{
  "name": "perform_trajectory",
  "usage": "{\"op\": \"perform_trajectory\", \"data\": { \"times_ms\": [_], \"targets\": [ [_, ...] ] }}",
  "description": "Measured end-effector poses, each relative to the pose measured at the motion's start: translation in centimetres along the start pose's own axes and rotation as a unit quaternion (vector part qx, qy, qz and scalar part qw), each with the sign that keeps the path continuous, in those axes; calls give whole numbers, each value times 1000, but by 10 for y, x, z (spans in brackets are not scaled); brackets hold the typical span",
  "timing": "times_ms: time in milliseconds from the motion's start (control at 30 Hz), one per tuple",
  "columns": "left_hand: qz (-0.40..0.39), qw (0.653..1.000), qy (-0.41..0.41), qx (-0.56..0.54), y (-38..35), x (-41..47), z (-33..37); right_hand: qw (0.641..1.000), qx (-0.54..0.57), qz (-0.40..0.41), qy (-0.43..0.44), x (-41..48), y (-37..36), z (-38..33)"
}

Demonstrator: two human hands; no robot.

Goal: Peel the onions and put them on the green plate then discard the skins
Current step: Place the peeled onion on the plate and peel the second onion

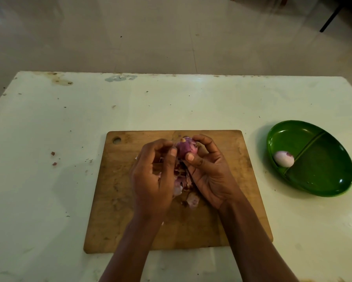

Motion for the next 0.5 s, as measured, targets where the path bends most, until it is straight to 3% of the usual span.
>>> {"op": "perform_trajectory", "data": {
  "times_ms": [200,500],
  "targets": [
    [5,999,35,-6,-1,0,-7,1000,-23,7,-7,0,1,0],
    [5,1000,20,22,-3,-21,-16,998,-43,25,-29,-1,0,0]
  ]
}}
Point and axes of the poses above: each hand's wrist, its own x-axis towards the middle knuckle, its own y-axis out of the back of the hand, z = x × y, the point moved 6 cm from there along x, towards the middle knuckle, and after that the axes turned 4 degrees about x, right-handed, at the moved point
